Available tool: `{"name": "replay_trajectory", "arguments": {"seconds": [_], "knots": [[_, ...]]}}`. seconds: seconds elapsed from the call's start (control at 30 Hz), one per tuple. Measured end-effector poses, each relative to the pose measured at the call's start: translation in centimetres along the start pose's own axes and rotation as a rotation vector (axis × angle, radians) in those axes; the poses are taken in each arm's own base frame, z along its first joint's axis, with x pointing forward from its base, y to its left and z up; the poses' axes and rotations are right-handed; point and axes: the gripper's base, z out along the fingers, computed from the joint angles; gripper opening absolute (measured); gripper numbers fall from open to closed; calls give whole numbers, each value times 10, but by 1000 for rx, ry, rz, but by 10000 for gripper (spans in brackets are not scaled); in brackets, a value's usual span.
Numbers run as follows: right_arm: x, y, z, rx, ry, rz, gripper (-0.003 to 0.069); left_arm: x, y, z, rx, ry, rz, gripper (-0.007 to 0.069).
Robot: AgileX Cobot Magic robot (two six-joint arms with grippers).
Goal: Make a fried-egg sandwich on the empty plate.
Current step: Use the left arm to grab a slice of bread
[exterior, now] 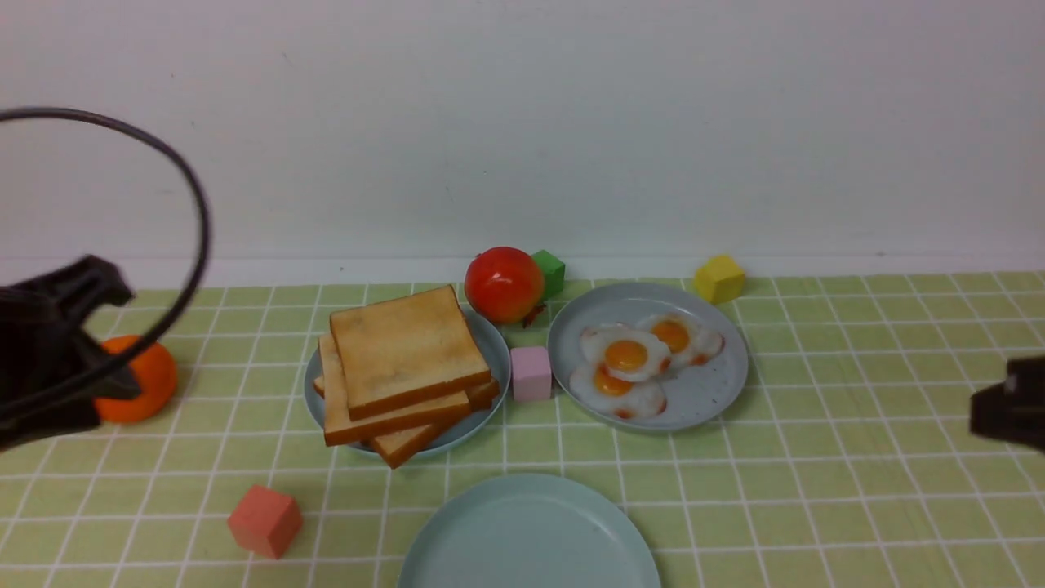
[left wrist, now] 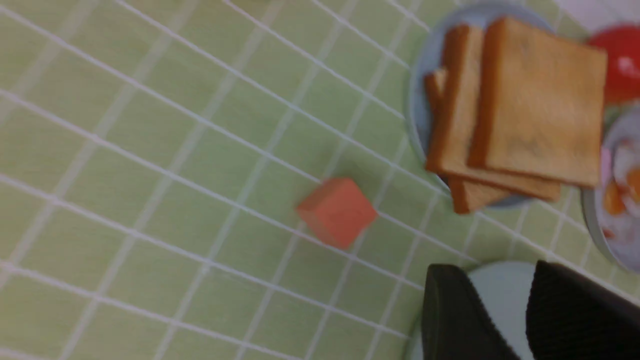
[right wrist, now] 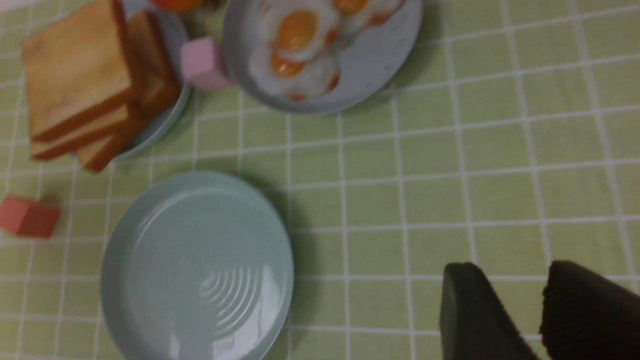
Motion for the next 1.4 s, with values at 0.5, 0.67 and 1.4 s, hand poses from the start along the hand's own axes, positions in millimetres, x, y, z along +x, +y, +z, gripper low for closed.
{"name": "replay_trajectory", "arguments": {"seconds": [0.5,0.67,1.4], "knots": [[11,8,4,-118,66,-75,241,-48,-15,152,152,194,17,298],[13,8,4,-121,87,-76,241,-53,-13,173,142,214,14,307],[16,11,3,-149,127,-56,241,-53,-12,198,225,224,73,10]]}}
